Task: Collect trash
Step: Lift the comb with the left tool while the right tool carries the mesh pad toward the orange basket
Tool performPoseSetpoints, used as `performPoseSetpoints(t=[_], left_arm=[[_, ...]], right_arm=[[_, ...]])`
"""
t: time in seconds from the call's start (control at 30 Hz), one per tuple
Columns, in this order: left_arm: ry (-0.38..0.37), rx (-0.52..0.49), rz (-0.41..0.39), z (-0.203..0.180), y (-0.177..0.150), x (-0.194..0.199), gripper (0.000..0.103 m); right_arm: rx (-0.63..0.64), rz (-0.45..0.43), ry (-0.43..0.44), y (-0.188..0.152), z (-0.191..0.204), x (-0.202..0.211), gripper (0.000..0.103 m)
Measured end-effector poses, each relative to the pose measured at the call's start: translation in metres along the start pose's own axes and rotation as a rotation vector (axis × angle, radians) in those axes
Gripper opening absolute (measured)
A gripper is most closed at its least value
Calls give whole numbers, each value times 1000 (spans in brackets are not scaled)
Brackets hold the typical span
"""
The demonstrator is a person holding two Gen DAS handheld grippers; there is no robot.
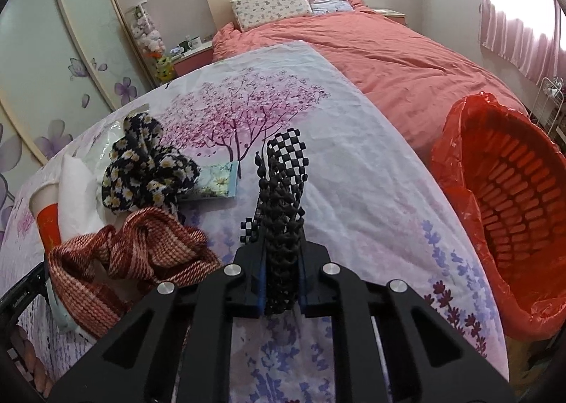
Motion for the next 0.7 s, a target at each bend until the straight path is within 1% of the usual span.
performPoseSetpoints(t=[0.1,0.37,0.43,0.53,0.57,0.63,0.7], left_arm=[[5,2,-2,2,4,-3,33],[3,2,-18,3,-2,2,35],[9,2,-19,3,-3,2,31],[3,5,-21,5,-4,4,30],[0,7,-21,5,-4,4,29],[-9,9,-31,6,-3,7,24],[-23,9,-34,6,-3,10,24]], right_arm=[[-5,1,4,0,-1,-2,13],[-16,0,20,-3,-3,1,17],[-17,0,24,-4,-3,1,16],[-19,1,44,-4,-4,3,12],[-22,-5,48,-4,-5,5,12],[-24,-22,61,-3,-6,11,11],[-27,-42,75,-1,-6,18,11]])
Point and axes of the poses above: each gripper's, at about its wrist camera, not at the fingertips, and x roughly against the way its jaws point, z to its left, y to its top, the point moved 6 cm from there along -x, roughly the way its jaws point, and after that the axes turned 6 degrees about y, right-handed, at the moved point
